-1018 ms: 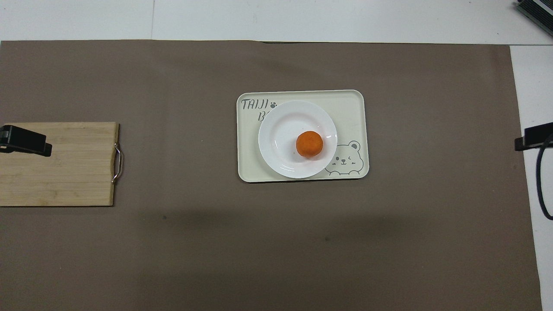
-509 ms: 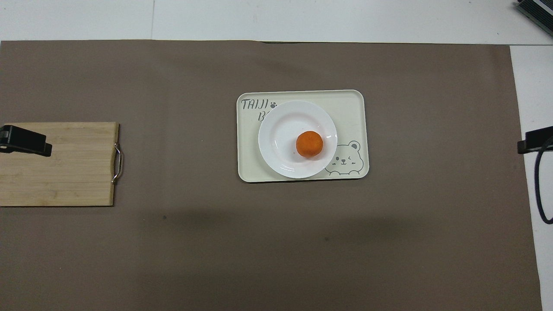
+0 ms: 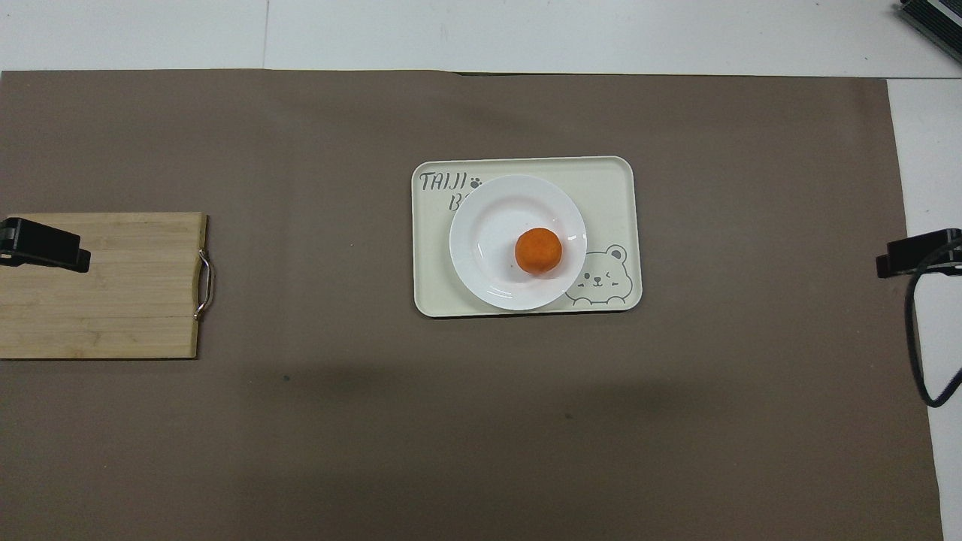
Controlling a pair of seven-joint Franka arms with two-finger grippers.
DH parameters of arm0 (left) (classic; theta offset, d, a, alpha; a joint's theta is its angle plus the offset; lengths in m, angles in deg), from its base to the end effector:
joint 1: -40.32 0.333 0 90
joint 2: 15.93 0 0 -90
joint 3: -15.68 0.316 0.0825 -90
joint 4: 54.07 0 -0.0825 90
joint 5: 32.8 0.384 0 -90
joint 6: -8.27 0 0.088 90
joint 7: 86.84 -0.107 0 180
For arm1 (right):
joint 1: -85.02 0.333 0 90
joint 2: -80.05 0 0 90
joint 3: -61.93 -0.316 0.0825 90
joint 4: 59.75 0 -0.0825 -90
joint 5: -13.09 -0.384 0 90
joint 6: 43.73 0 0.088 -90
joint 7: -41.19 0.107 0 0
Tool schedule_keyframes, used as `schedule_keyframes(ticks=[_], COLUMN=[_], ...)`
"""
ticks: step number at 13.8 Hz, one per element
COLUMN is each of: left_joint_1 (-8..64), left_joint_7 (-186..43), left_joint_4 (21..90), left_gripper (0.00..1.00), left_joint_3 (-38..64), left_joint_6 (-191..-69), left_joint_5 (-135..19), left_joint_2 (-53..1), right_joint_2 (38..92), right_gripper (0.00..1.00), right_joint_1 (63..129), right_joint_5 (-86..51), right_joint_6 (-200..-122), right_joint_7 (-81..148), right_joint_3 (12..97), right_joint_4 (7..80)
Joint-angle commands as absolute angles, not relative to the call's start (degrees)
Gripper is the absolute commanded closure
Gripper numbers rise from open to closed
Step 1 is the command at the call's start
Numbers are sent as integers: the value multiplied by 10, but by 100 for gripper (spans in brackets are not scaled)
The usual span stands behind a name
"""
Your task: Place orange and plate with both arms
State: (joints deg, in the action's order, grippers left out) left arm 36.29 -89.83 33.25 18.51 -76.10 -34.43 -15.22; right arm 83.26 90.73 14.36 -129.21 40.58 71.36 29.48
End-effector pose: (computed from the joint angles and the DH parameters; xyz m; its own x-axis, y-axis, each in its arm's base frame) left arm 0.5406 -0.0144 0.6447 0.9964 -0.0758 -0.0375 -0.0747 -0.9967 0.0310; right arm 0.5278 -0.0397 0.6538 0.9984 -0.0556 -0.0103 -0.0555 -0.9984 0.0128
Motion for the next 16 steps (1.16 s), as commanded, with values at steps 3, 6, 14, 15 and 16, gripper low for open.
schedule_keyframes(ticks=[3,6,14,15,16], left_joint_1=[362,362,362,362,362], left_joint_7=[-893,-893,-893,-893,-893], left_joint_4=[320,320,320,320,320], left_gripper=[0,0,0,0,0], left_joint_3=[187,187,187,187,187], left_joint_6=[-746,-747,-747,-746,-747], left_joint_5=[-341,-341,-341,-341,-341], left_joint_2=[-158,-158,-158,-158,-158], right_joint_2=[853,853,844,839,826], right_gripper=[0,0,0,0,0], right_joint_1=[906,906,906,906,902], right_joint_5=[149,149,148,143,134], right_joint_6=[-1299,-1298,-1293,-1279,-1256], right_joint_7=[417,411,416,416,416], right_joint_3=[711,711,710,711,711], right_joint_4=[319,319,305,292,275])
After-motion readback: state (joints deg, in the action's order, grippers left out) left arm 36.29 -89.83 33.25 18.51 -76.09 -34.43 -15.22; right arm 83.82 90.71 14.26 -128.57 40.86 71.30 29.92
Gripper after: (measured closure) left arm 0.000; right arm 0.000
